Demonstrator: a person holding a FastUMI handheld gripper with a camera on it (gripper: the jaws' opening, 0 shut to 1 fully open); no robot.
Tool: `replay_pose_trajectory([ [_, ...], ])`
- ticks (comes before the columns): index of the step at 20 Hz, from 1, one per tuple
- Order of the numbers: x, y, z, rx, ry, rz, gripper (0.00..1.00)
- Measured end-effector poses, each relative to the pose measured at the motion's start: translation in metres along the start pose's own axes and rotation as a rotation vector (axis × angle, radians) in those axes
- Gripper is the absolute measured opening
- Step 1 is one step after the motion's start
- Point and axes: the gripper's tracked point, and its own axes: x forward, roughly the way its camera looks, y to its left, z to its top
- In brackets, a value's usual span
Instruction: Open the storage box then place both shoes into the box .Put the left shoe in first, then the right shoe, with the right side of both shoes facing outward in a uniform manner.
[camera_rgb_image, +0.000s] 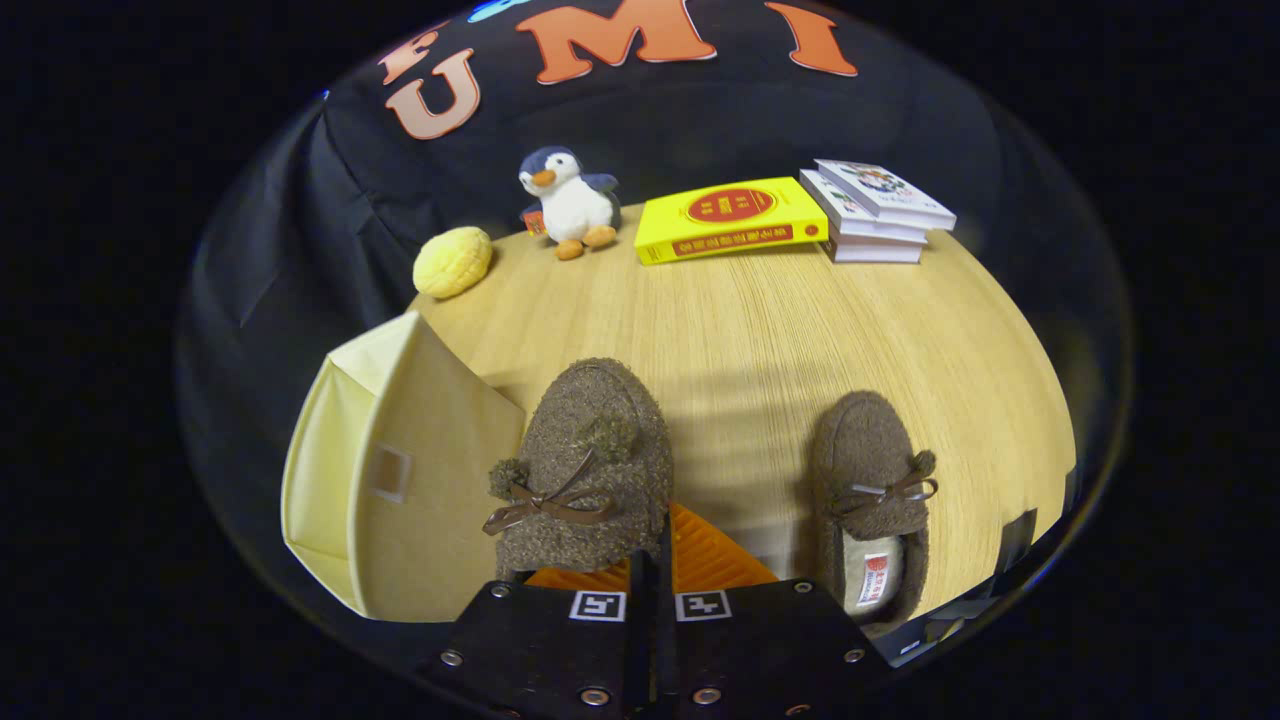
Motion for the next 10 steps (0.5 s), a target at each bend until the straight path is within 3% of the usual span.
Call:
replay_pose_trajectory([
  [6,-0.046,0.09,0.05,-0.017,-0.053,0.075,0.04],
  [10,-0.039,0.166,0.057,-0.065,-0.044,0.159,0.03],
])
